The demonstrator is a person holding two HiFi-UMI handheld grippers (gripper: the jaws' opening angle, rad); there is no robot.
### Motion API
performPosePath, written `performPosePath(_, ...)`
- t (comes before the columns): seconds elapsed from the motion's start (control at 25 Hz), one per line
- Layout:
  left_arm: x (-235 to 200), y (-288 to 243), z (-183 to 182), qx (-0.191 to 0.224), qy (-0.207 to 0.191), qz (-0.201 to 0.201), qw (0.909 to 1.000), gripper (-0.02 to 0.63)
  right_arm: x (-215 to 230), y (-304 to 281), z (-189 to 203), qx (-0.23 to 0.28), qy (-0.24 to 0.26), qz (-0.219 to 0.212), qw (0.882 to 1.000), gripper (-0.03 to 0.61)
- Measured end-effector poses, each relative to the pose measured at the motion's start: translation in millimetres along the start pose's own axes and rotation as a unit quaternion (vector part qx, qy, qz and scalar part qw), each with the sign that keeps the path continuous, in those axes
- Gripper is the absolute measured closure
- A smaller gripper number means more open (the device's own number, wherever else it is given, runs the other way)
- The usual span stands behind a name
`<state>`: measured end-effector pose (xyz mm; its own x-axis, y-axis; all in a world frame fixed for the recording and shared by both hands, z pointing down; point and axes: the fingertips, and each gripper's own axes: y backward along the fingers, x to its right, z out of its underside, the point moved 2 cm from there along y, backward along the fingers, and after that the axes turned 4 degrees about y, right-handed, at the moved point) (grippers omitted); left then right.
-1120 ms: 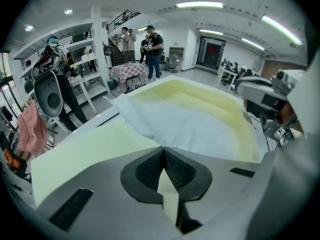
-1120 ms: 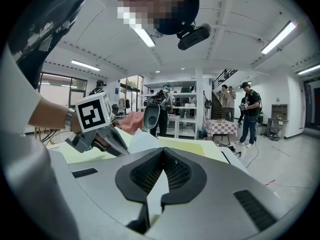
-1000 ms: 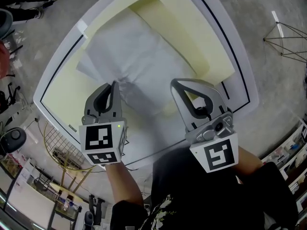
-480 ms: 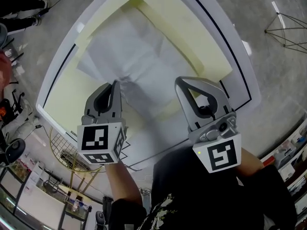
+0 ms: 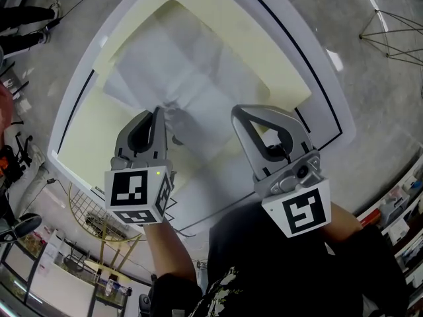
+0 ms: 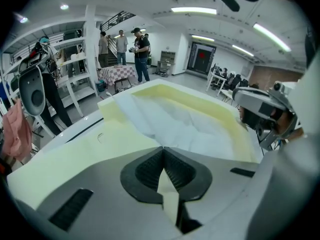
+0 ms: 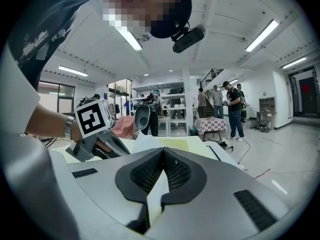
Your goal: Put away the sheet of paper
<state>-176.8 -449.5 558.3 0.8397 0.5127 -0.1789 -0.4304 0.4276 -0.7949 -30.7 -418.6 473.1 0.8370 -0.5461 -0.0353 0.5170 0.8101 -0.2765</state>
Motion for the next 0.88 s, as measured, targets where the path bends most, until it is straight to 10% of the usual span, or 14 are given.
performPosePath(0.88, 24.7, -19.3, -13.9, 0.029, -0.018, 0.025, 0.9991, 0.479, 2.5, 3.6, 3.8, -0.007, -0.002, 0.000, 1.000, 0.580)
